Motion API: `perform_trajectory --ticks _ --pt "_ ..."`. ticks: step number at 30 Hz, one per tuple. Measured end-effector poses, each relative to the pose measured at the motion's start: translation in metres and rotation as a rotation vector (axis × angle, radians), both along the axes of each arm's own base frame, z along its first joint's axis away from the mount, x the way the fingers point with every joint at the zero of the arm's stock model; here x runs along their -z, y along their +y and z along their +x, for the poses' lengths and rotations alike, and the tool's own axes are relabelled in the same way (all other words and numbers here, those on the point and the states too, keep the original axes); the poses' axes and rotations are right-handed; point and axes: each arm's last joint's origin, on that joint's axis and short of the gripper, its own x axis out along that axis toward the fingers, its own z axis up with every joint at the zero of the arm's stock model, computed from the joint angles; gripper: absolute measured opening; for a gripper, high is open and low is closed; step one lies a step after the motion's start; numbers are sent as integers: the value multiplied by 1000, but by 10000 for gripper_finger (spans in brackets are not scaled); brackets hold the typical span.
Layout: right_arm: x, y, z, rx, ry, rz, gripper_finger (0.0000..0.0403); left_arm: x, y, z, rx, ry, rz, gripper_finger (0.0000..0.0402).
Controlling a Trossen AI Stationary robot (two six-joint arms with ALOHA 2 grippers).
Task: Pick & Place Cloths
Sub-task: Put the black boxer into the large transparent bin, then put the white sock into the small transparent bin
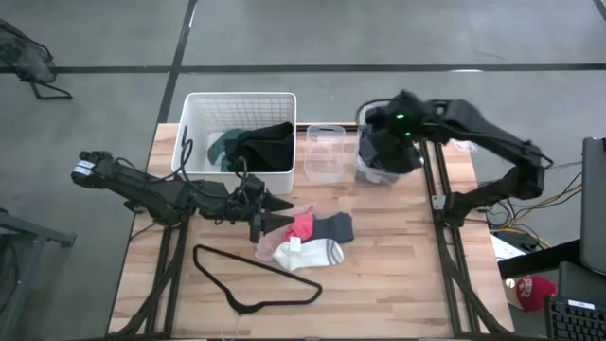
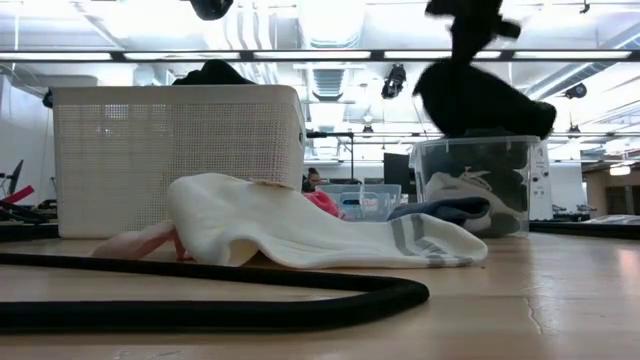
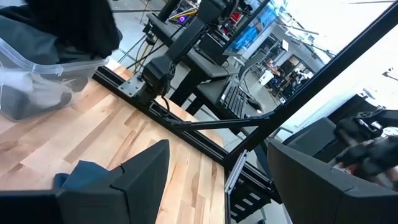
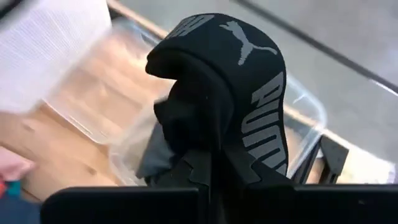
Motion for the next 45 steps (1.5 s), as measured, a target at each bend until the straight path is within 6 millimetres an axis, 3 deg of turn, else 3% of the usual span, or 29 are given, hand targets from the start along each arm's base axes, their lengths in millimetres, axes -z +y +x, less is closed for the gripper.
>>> perform_trajectory --ticks 12,15,18,21,25,34,39,45 --pt "125 -48 31 10 370 309 11 0 0 0 -3 2 -53 275" --pt "146 -55 35 -27 446 391 12 0 0 0 -3 2 -60 275" --pt "154 -57 40 -50 519 427 12 0 0 0 -2 2 -68 275" --pt "148 -58 44 -75 538 435 13 0 0 0 -2 4 -64 275" --pt "126 -57 47 -106 518 410 13 1 0 0 -1 7 -47 275" --pt "39 -45 32 -121 284 250 19 1 0 0 1 7 -24 275" --pt "6 -34 21 -111 164 187 68 1 0 0 1 7 -23 275" --pt "-12 -28 10 -5 52 167 160 1 0 0 1 7 -23 275"
